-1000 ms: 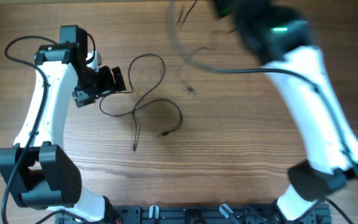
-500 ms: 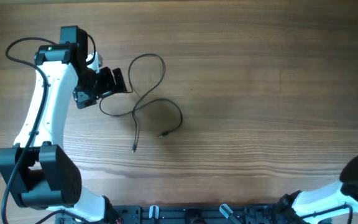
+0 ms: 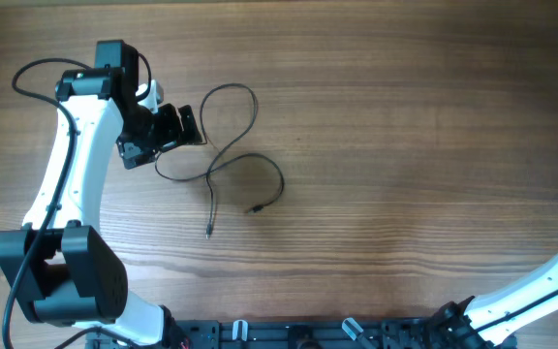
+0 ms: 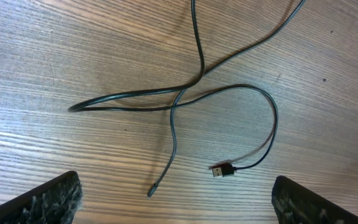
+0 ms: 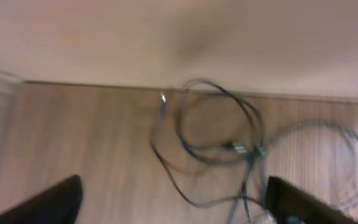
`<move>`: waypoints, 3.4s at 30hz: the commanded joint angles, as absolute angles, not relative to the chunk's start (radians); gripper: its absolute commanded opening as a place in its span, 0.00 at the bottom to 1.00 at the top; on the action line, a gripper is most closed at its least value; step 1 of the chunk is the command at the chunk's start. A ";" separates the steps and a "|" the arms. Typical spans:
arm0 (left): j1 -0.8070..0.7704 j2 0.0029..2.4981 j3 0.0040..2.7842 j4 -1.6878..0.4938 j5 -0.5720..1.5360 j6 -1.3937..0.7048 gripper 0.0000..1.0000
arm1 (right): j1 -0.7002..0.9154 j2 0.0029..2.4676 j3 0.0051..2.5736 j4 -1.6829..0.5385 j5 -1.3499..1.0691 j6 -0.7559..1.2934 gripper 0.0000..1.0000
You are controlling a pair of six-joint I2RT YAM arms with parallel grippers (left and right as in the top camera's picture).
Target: Untangle cables
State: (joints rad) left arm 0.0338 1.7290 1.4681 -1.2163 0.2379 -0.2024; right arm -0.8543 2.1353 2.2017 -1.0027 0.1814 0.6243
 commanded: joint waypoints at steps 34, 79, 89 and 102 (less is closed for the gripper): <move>0.064 1.040 1.526 -1.316 -0.002 -0.225 0.97 | 0.704 2.157 1.784 -0.833 -0.351 -0.550 0.99; 0.064 1.050 1.525 -1.382 0.003 -0.225 0.99 | 0.885 2.314 1.518 -0.467 -0.235 0.165 0.72; 0.064 1.050 1.525 -1.382 0.002 -0.225 1.00 | 0.934 2.316 1.496 -0.454 -0.263 0.236 0.66; 0.064 1.050 1.525 -1.383 0.003 -0.224 1.00 | 0.937 2.310 1.519 -0.439 0.059 0.253 0.04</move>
State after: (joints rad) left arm 0.0555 1.0481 1.5169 -1.3842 0.0116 -0.2161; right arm 0.9554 2.2303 1.5433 -0.4061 -0.1562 0.2649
